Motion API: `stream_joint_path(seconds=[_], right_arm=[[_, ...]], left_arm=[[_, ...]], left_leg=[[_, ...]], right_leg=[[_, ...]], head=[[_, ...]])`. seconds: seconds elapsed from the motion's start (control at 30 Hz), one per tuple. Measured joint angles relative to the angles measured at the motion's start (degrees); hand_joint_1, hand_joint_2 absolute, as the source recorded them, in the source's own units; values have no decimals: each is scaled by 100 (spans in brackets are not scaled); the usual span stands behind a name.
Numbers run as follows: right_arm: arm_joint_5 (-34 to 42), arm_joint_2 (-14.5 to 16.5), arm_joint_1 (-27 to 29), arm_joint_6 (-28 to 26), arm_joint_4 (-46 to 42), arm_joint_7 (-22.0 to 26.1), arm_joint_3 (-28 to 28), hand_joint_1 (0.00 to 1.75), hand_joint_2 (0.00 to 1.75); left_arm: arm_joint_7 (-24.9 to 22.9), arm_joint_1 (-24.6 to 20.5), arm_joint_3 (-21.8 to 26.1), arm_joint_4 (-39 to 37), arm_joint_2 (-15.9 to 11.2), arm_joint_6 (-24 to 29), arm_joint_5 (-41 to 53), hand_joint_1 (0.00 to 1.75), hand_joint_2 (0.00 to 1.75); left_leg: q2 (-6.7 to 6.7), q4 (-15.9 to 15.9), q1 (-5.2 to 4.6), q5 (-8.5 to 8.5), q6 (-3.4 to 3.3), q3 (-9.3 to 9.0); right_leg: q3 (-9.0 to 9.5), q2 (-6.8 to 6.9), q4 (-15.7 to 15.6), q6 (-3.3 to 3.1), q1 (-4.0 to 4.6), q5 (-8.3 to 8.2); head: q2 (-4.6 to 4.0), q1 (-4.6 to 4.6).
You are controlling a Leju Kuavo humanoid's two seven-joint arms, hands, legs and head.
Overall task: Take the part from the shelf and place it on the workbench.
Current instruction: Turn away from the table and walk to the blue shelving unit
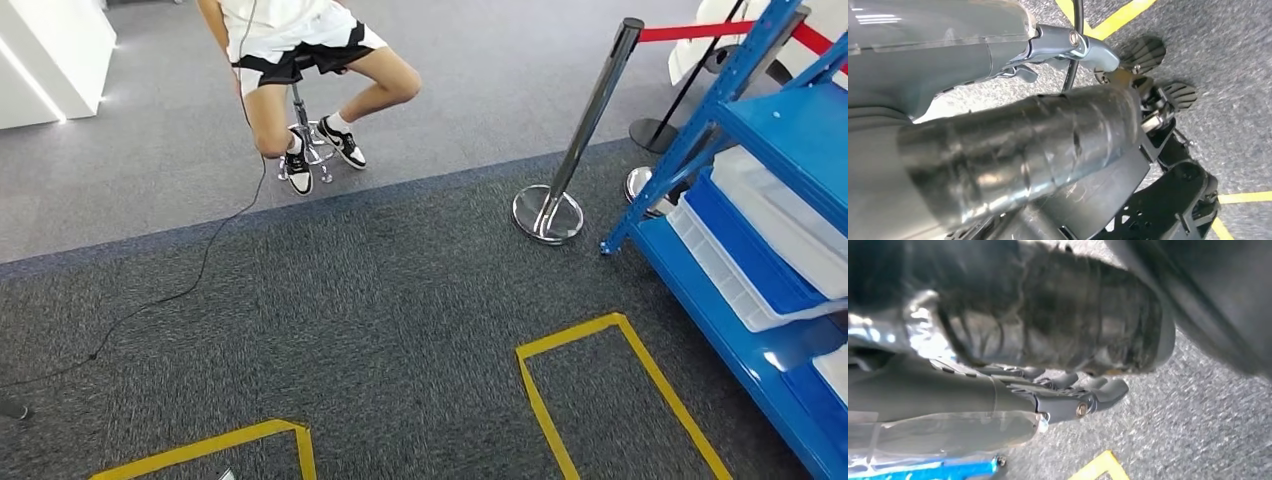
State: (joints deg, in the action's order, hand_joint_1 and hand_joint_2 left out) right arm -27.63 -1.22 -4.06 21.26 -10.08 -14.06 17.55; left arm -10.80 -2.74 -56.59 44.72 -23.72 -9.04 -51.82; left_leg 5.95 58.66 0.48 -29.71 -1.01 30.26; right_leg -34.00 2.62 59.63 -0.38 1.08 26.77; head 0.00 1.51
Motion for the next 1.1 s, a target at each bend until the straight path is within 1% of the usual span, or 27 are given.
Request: stream_joint_path(seconds=[0.03, 0.07, 0.1, 0.17, 0.2, 0.23, 0.27, 0.3, 0.33, 0.37, 0.4, 0.47, 0.53, 0.57, 0.6, 0.67, 0.7, 0.73, 0.77, 0.8, 0.83, 0.87, 0.93, 0.97, 1.03, 1.07, 1.1], right_arm=[[0, -2, -2, 1, 0, 1, 0, 0, 0], [0, -3, 0, 1, 0, -1, 0, 0, 0], [0, -3, 1, 1, 0, -1, 0, 0, 0], [0, -2, -5, 1, -1, -1, 0, 0, 0], [0, -3, -11, 1, -1, 0, 0, 0, 0], [0, -3, -15, 1, -1, 1, 0, 0, 0], [0, -4, -15, 1, -1, 1, 0, 0, 0], [0, -4, -14, 1, 0, 0, 0, 0, 0], [0, -4, -13, 1, 0, 0, 0, 0, 0], [0, -3, -12, 1, 0, 0, 0, 0, 0], [0, -2, -16, 1, -1, 0, 0, 0, 0], [0, 0, -21, 1, -2, 1, 0, 0, 0], [0, -3, -7, 1, -1, 0, 0, 0, 0], [0, -8, 6, 1, 0, -1, 0, 0, 0], [0, -12, 12, 1, 1, -1, 0, 0, 0], [0, -17, 8, 1, 0, -1, 0, 0, 0], [0, -16, 3, 1, 0, 0, 0, 0, 0], [1, -15, 0, 1, 0, 1, 0, 0, 0], [1, -14, 1, 1, 0, 1, 0, 0, 0], [1, -14, 3, 1, 0, 0, 0, 0, 0], [1, -15, 7, 1, 0, -2, 0, 0, 0], [0, -16, 9, 1, 0, -3, 0, 0, 0], [0, -17, 4, 1, -1, -3, 0, 0, 0], [0, -17, 1, 1, -1, -2, 0, 0, 0], [0, -17, 1, 1, -2, 1, 0, 0, 0], [0, -17, 5, 1, -2, 0, 0, 0, 0], [0, -17, 3, 1, -2, 0, 0, 0, 0]], left_arm=[[-1, -8, 2, -3, 10, -1, 0, 0, 0], [-3, -17, 6, -9, 19, -1, 0, 0, 0], [-3, -25, 10, -14, 25, -1, 0, 0, 0], [-3, -29, 15, -30, 31, -2, 0, 0, 0], [-5, -20, 13, -39, 33, -3, 0, 0, 0], [-8, -6, 10, -48, 36, -3, 0, 0, 0], [-11, 7, 7, -57, 38, -3, 0, 0, 0], [-13, 16, 5, -65, 40, -3, 0, 0, 0], [-13, 18, 7, -71, 42, -3, 0, 0, 0], [-13, 15, 8, -77, 42, -3, 0, 0, 0], [-13, 12, 10, -84, 43, -2, 0, 0, 0], [-14, 6, 10, -95, 45, -2, 0, 0, 0], [-13, -9, 13, -100, 49, -3, 0, 0, 0], [-13, -21, 17, -102, 51, -3, 0, 0, 0], [-11, -28, 22, -104, 52, -3, 0, 0, 0], [-10, -27, 28, -108, 54, -3, 0, 0, 0], [-9, -16, 29, -111, 55, -3, 0, 0, 0], [-10, -7, 29, -114, 55, -3, 0, 0, 0], [-12, -1, 28, -119, 56, -3, 0, 0, 0], [-13, 0, 28, -122, 57, -3, 0, 0, 0], [-13, -2, 28, -125, 59, -3, 0, 0, 0], [-13, -3, 29, -126, 60, -3, 0, 0, 0], [-11, -5, 31, -129, 62, -3, 0, 0, 0], [-11, -10, 31, -131, 63, -3, 0, 0, 0], [-11, -34, 31, -132, 72, -3, 0, 0, 0], [-11, -45, 33, -132, 77, -3, 0, 0, 0], [-10, -52, 34, -132, 81, -3, 0, 0, 0]], left_leg=[[37, -13, -3, -7, 28, -11], [-6, 8, 3, -37, 55, -17], [-116, 106, 7, -114, 78, 15], [-426, 667, 23, -427, 112, 269], [-515, 1056, 23, -599, 122, 465], [-551, 1389, 24, -711, 132, 639], [-560, 1553, 25, -709, 136, 735], [-566, 1485, 26, -585, 136, 720], [-589, 1226, 29, -382, 132, 612], [-674, 830, 33, -170, 117, 436], [-785, 464, 36, -25, 100, 276], [-934, 75, 28, 67, 54, 105], [-865, 39, 21, 88, -3, 96], [-806, 8, 28, 114, -39, 86], [-744, -29, 41, 144, -79, 78], [-604, -81, 48, 179, -133, 71], [-532, -88, 44, 182, -145, 75], [-456, -88, 41, 178, -145, 80], [-382, -87, 41, 169, -141, 80], [-315, -85, 43, 159, -133, 74], [-255, -82, 47, 143, -118, 60], [-200, -77, 51, 123, -95, 41], [-108, -61, 34, 76, -26, 4], [-62, -60, 25, 57, 10, -15], [32, -81, 29, 36, 78, -68], [16, -72, 43, 7, 113, -92], [-82, 12, 59, -70, 138, -76]], right_leg=[[10, -61, -34, -31, -7, -20], [34, -111, -84, -63, -19, -45], [63, -158, -137, -102, -36, -74], [93, -258, -197, -158, -57, -112], [85, -319, -192, -174, -57, -116], [76, -389, -181, -179, -54, -116], [70, -465, -163, -180, -51, -114], [67, -541, -140, -177, -50, -109], [66, -613, -113, -171, -52, -100], [60, -687, -79, -159, -57, -86], [44, -751, -37, -140, -55, -69], [-8, -870, 10, -82, -68, -59], [-54, -960, 4, -11, -81, -86], [-71, -910, 24, 19, -76, -79], [-118, -782, 112, 45, -67, -15], [-368, -456, 628, 88, -74, 297], [-557, -363, 1003, 113, -96, 485], [-725, -332, 1338, 139, -127, 608], [-814, -315, 1510, 164, -158, 625], [-792, -295, 1465, 186, -187, 533], [-653, -254, 1196, 202, -212, 355], [-439, -160, 788, 209, -227, 158], [-108, 23, 143, 182, -196, -58], [-44, 63, 9, 156, -170, -73], [-36, -32, -27, 87, -133, -62], [-12, -84, -57, 49, -136, -70], [16, -136, -91, 1, -144, -84]], head=[[0, 0], [0, -1], [0, -3], [0, -7], [0, -7], [0, -7], [0, -7], [0, -7], [0, -7], [0, -6], [0, -6], [0, -5], [0, -4], [0, -3], [0, 2], [0, 10], [0, 13], [0, 12], [0, 12], [0, 12], [0, 12], [0, 13], [0, 12], [0, 10], [0, 10], [0, 9], [0, 8]])
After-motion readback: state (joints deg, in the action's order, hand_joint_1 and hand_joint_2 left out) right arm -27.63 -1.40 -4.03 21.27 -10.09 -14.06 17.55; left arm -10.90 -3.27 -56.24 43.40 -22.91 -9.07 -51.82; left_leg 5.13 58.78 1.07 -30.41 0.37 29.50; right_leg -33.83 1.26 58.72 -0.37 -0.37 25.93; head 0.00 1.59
